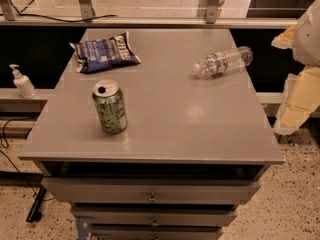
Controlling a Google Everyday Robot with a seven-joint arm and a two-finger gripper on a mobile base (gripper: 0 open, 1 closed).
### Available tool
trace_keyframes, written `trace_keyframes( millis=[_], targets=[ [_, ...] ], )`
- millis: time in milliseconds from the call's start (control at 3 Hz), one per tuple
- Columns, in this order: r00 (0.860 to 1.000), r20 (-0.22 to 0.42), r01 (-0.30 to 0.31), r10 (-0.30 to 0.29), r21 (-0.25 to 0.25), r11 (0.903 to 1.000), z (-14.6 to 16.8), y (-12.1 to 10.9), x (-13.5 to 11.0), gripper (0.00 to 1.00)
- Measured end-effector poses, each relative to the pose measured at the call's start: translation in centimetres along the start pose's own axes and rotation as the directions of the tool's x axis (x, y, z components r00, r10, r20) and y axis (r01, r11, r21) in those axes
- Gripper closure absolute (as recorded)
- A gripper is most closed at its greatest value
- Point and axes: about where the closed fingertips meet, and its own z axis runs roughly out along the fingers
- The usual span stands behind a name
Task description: Pick water bottle
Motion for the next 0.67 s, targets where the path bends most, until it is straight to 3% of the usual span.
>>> trace_keyframes(
  millis=[667],
  targets=[
    [1.000, 0.019, 0.021, -0.021, 0.007, 0.9998, 0.56, -0.75, 0.14, 0.00]
  ],
)
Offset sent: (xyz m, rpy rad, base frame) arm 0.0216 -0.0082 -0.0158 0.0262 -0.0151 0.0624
